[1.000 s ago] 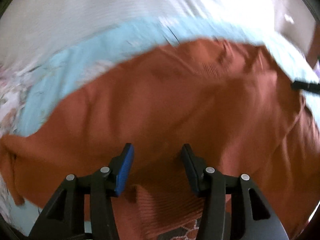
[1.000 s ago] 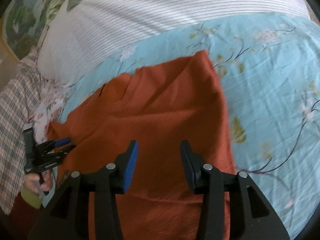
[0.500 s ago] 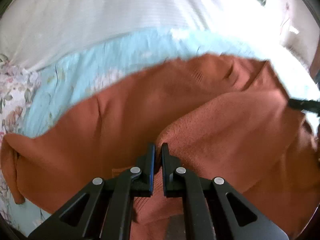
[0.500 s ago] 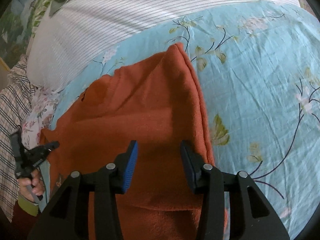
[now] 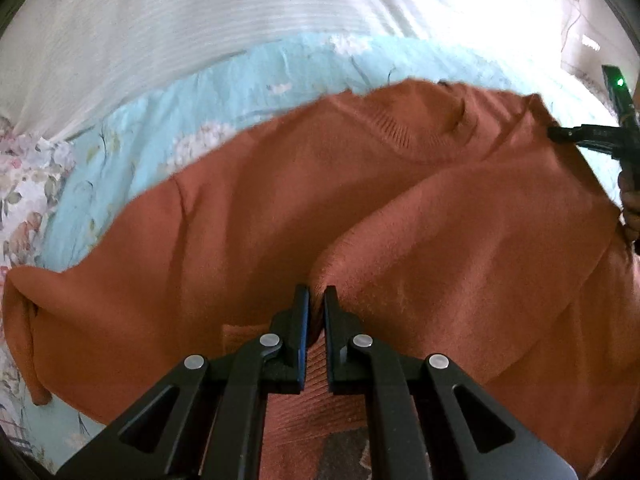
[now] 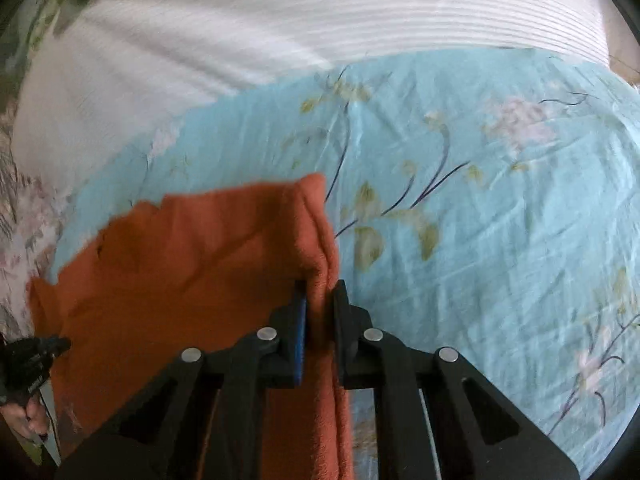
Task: Fold small clothes
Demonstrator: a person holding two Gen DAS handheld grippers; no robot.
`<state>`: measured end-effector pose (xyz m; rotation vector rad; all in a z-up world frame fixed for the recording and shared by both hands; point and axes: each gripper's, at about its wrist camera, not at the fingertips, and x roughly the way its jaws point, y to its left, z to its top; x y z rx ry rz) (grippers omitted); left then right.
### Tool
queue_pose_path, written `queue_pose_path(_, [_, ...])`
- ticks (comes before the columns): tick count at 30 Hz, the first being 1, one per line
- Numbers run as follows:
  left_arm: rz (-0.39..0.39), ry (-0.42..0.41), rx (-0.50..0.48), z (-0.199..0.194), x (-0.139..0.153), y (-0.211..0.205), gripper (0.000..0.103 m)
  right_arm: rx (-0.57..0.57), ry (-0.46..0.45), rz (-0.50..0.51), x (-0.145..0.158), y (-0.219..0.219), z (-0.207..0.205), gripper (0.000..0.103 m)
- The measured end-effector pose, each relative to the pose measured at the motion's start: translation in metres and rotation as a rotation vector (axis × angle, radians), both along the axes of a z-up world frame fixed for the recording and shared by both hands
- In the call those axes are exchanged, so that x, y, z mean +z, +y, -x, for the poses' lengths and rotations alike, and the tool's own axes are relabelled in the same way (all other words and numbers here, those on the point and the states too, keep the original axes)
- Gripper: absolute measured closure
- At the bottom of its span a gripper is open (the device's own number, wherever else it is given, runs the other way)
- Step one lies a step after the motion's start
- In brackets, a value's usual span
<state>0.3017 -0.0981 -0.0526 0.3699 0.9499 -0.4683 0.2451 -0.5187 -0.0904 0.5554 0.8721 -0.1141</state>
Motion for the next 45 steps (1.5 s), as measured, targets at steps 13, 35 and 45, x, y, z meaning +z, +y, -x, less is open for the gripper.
queue_pose_path(13, [-0.091,0.006,0.092,-0.011,-0.021,-0.002,0.083,0.19,0.014,-0.008,0.019,0.064,0.054,0.05])
queue_pose_path(35, [0.368,-0.011,0.913,-0.013,0.012,0.323,0.04,0.306,-0.022,-0.139,0.031,0.16,0.124,0.037])
queue_pose_path(45, [0.334,0.027,0.837,-0.07,0.0,0.344,0.093,0.307,-0.033,-0.147,0.035,0.167,0.133,0.037])
